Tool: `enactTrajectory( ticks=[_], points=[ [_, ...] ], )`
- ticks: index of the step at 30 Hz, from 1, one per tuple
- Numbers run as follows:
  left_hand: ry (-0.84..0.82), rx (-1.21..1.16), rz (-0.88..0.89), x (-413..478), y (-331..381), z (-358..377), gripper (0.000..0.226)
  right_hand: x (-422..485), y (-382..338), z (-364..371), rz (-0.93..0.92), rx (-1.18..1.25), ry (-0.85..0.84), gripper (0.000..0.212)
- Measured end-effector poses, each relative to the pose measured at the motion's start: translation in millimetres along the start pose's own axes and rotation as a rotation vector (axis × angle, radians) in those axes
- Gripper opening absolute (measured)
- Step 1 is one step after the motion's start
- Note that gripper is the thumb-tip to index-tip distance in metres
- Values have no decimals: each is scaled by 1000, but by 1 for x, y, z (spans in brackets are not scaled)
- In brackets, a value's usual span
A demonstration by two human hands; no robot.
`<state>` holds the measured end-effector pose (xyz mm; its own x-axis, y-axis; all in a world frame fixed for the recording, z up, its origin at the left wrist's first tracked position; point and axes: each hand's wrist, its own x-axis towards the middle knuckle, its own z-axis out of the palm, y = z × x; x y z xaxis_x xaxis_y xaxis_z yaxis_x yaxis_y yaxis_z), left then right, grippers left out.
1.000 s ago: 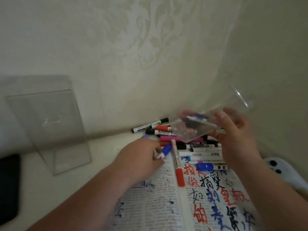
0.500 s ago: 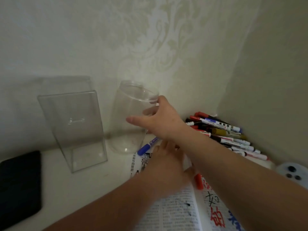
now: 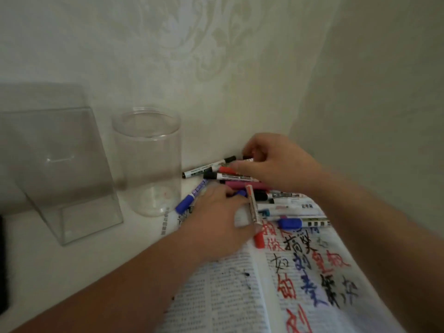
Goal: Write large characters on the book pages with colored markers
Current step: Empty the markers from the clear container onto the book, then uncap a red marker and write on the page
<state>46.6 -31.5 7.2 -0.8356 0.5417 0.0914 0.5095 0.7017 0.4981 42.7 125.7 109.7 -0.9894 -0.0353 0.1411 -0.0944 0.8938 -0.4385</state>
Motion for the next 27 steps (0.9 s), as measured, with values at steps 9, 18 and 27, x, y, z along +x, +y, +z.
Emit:
enactTrajectory(
  ticks=[9, 18, 27],
  points=[
    [151, -43, 16, 20, 6, 11, 21, -40, 56, 36, 135, -118, -216, 46],
    [189, 10, 60, 20, -9, 3, 35, -49, 82, 19, -101, -281, -163, 13],
    [160, 43, 41, 27, -12, 5, 35, -47, 141, 29, -172, -121, 27, 28]
  ],
)
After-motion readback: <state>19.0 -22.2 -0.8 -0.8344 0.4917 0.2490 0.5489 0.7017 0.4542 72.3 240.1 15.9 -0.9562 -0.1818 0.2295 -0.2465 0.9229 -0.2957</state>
